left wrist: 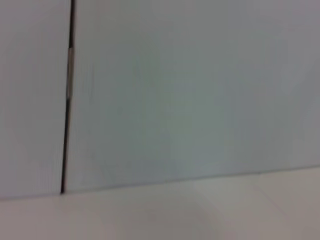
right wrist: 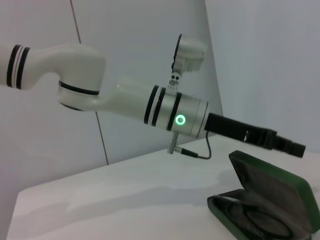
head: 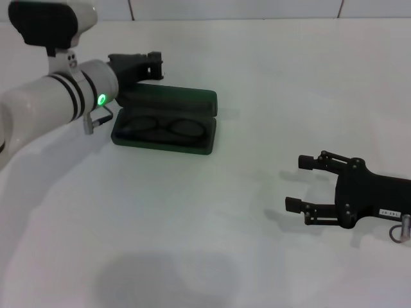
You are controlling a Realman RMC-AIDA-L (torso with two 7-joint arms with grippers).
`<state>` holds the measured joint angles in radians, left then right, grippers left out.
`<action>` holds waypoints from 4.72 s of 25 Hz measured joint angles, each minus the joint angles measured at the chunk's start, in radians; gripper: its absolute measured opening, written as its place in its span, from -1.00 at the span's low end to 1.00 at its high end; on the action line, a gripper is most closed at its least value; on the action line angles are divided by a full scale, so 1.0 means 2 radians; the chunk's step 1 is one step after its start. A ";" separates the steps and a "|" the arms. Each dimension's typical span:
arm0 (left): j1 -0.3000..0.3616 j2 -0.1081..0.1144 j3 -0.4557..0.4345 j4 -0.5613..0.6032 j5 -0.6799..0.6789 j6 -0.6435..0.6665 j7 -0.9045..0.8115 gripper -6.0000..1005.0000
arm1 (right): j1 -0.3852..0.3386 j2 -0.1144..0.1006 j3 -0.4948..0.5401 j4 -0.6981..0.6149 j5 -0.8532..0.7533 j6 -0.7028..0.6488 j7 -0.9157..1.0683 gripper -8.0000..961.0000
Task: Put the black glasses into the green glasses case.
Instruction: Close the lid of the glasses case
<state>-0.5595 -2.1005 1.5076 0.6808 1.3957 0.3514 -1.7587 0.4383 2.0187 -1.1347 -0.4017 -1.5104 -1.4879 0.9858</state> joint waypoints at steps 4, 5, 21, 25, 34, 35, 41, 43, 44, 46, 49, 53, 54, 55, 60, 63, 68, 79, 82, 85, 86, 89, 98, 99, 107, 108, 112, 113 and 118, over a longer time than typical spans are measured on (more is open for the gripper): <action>0.005 0.000 -0.001 -0.003 0.000 0.004 0.004 -0.99 | 0.001 0.000 0.000 0.000 0.000 0.005 -0.003 0.83; 0.007 0.001 0.000 -0.003 0.000 0.006 0.004 -0.99 | 0.001 0.000 -0.001 0.000 0.000 0.007 -0.003 0.83; 0.056 0.002 -0.003 0.011 -0.073 0.063 0.096 -0.99 | 0.015 0.001 -0.002 0.005 0.000 0.020 -0.004 0.83; 0.063 0.003 -0.003 -0.002 -0.123 0.077 0.147 -0.99 | 0.019 0.001 -0.002 0.005 0.000 0.023 -0.004 0.83; 0.064 0.004 -0.006 -0.010 -0.133 0.096 0.153 -0.99 | 0.020 0.002 -0.002 0.005 0.000 0.027 -0.003 0.83; 0.064 0.004 -0.007 -0.011 -0.133 0.097 0.153 -0.99 | 0.020 0.002 -0.002 0.005 0.000 0.029 -0.003 0.83; 0.070 0.005 -0.010 -0.013 -0.133 0.101 0.155 -0.99 | 0.021 0.002 -0.002 0.004 0.002 0.034 -0.003 0.83; 0.072 0.005 -0.010 -0.013 -0.133 0.102 0.155 -0.99 | 0.021 0.002 -0.002 0.004 0.002 0.035 -0.003 0.83; 0.072 0.005 -0.010 -0.013 -0.133 0.104 0.155 -0.99 | 0.021 0.002 -0.002 0.004 0.003 0.036 -0.003 0.83; 0.072 0.005 -0.010 -0.013 -0.133 0.108 0.155 -0.99 | 0.021 0.002 -0.002 0.003 0.003 0.037 -0.003 0.83; 0.073 0.006 -0.010 -0.012 -0.132 0.113 0.154 -0.99 | 0.021 0.002 -0.002 0.003 0.003 0.038 -0.003 0.83; 0.078 0.006 -0.012 -0.012 -0.132 0.123 0.156 -0.99 | 0.023 0.002 -0.002 0.002 0.003 0.040 -0.003 0.83; 0.079 0.006 -0.013 -0.013 -0.132 0.125 0.156 -0.99 | 0.024 0.002 -0.002 0.002 0.003 0.040 -0.003 0.83; 0.081 0.006 -0.014 -0.013 -0.131 0.126 0.156 -0.99 | 0.025 0.002 -0.002 0.003 0.003 0.040 -0.003 0.83; 0.084 0.006 -0.016 -0.011 -0.130 0.133 0.156 -0.99 | 0.029 0.002 -0.004 0.005 0.000 0.044 -0.003 0.83; 0.084 0.006 -0.016 -0.010 -0.129 0.138 0.156 -0.99 | 0.029 0.002 -0.008 0.005 0.000 0.043 -0.003 0.83; 0.090 0.007 -0.016 -0.011 -0.129 0.152 0.156 -0.99 | 0.029 0.002 -0.009 0.005 0.000 0.045 -0.003 0.83; 0.084 0.030 -0.026 -0.002 -0.109 0.188 0.041 -0.99 | 0.029 0.002 -0.009 0.005 0.001 0.047 -0.004 0.83; 0.084 0.040 -0.028 0.016 -0.070 0.211 -0.027 -0.99 | 0.026 0.002 -0.009 0.003 0.002 0.047 -0.004 0.83; 0.098 0.054 -0.031 0.062 -0.019 0.237 -0.089 -0.99 | 0.024 0.002 -0.009 0.001 0.002 0.047 -0.004 0.83; 0.105 0.060 -0.036 0.081 -0.006 0.252 -0.105 -0.99 | 0.023 0.002 -0.009 0.001 0.002 0.047 -0.004 0.83; 0.126 0.079 -0.074 0.139 0.023 0.336 -0.138 -0.99 | 0.023 0.002 -0.008 0.001 0.002 0.047 -0.004 0.83; 0.144 0.068 -0.194 0.166 0.172 0.496 -0.134 -0.99 | 0.024 0.002 -0.009 0.001 0.001 0.047 -0.004 0.83; 0.145 0.065 -0.196 0.165 0.184 0.498 -0.131 -0.99 | 0.023 0.002 -0.009 0.001 0.001 0.047 -0.004 0.83; 0.120 0.045 -0.240 0.107 0.255 0.494 -0.112 -0.99 | 0.023 0.002 -0.009 0.001 0.002 0.047 -0.004 0.83; 0.117 0.045 -0.243 0.101 0.257 0.493 -0.110 -0.99 | 0.023 0.002 -0.009 0.001 0.002 0.047 -0.004 0.83; 0.107 0.040 -0.245 0.088 0.273 0.476 -0.106 -0.99 | 0.024 0.002 -0.009 0.001 0.002 0.047 -0.004 0.83; 0.107 0.040 -0.245 0.088 0.273 0.476 -0.106 -0.99 | 0.024 0.002 -0.009 0.001 0.002 0.047 -0.004 0.83; 0.084 0.037 -0.250 0.064 0.302 0.438 -0.106 -0.99 | 0.026 0.002 -0.009 0.001 0.001 0.046 -0.004 0.83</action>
<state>-0.3909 -2.0270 1.0069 0.8090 1.9988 1.2277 -1.9707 0.4896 2.0217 -1.1520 -0.4003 -1.5075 -1.3961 0.9771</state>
